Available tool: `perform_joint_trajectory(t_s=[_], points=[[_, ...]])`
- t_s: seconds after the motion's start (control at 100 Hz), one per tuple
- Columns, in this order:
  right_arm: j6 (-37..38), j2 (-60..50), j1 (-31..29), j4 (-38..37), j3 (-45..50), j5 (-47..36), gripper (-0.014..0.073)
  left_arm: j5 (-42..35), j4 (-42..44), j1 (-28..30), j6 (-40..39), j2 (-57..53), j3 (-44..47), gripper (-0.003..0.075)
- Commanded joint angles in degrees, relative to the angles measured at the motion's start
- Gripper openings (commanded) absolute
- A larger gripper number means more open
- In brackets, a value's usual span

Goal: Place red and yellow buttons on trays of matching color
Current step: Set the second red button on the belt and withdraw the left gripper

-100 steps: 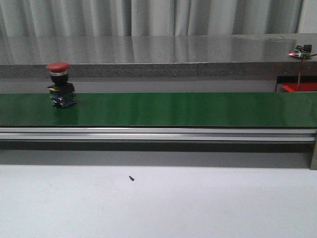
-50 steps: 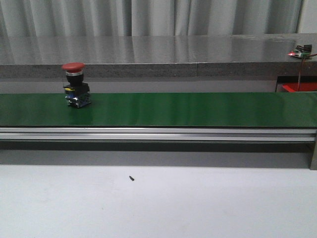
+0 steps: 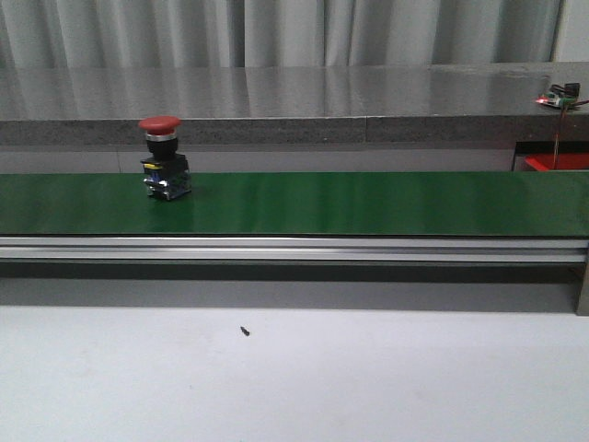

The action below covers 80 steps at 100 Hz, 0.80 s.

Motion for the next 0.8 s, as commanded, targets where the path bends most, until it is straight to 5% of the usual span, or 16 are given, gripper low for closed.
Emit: perform_joint_trajectory(t_s=[0.0,0.16,0.42,0.79], points=[[-0.85,0.31,-0.07,0.06,-1.2,-3.74,-0.0017,-0.57,-2.0,-0.29,0.82,-4.83,-1.51,0.0547],[-0.85,0.31,-0.07,0.06,-1.2,-3.74,-0.0017,0.6,-1.79,-0.91,4.86,-9.16,-1.51,0.0485],[-0.85,0.31,-0.07,0.06,-1.2,-3.74,-0.0017,2.36,3.35,-4.5,5.14,-17.09,-1.51,-0.0018],[-0.85,0.31,-0.07,0.06,-1.2,-3.74,-0.0017,-2.27,5.72,-12.54,5.14,-26.75,6.38,-0.002]])
